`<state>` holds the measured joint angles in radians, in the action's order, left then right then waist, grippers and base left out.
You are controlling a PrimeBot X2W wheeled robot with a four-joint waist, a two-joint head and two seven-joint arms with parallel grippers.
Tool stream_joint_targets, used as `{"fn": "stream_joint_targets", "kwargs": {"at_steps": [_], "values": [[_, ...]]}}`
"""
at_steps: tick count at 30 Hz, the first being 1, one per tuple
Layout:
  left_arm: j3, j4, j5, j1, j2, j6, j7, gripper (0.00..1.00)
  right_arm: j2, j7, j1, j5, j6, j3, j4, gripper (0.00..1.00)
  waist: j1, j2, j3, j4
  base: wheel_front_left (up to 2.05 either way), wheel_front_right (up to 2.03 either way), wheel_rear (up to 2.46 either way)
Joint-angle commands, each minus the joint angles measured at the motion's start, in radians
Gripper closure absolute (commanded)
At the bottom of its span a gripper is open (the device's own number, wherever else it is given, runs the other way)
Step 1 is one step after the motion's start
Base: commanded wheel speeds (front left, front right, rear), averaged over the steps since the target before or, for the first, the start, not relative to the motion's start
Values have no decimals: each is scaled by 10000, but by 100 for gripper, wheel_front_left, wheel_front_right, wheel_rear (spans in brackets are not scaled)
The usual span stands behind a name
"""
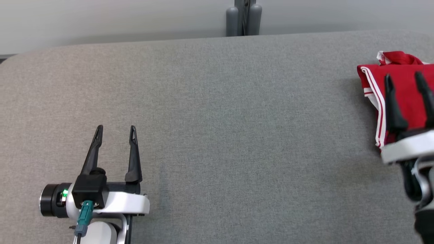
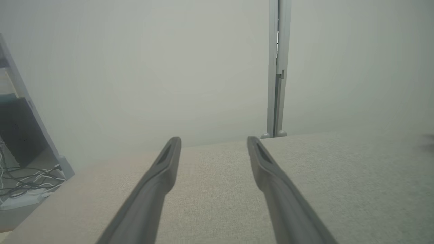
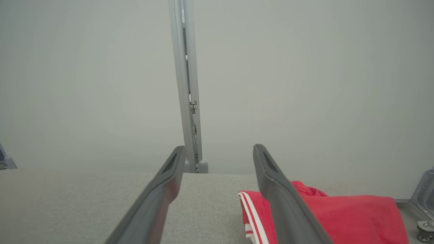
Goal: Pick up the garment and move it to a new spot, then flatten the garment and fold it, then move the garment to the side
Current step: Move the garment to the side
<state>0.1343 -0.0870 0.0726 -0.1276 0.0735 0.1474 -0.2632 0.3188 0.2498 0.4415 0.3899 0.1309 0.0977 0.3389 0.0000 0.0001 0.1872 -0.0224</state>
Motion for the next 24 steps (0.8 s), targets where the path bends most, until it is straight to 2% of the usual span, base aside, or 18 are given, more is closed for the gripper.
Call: {"fn": "stream_joint_targets", "kwargs": {"at_steps": [1,5,13,18,24], "values": [[-106,35,-28,172,-29,2,-8,0,-313,107,-458,-203,-1,-241,-256,0,0,-1,-146,73,0,0,0],[-298,-66,31,412,-95,-70,-6,0,-955,167,-1466,-958,-1,-601,-804,0,0,-1,-304,155,0,0,0],[-662,-166,290,712,-189,-581,-8,0,-1979,165,-2832,-2056,1,-1143,-1850,0,0,-1,-411,269,0,0,0],[-687,55,120,815,-206,-837,-8,0,-2240,169,-3216,-2297,1,-1210,-2056,0,0,-1,-425,284,0,0,0],[-726,272,585,954,-206,-804,-8,0,-2350,170,-3262,-2454,1,-1219,-2161,0,0,-1,-429,255,0,0,0]]}}
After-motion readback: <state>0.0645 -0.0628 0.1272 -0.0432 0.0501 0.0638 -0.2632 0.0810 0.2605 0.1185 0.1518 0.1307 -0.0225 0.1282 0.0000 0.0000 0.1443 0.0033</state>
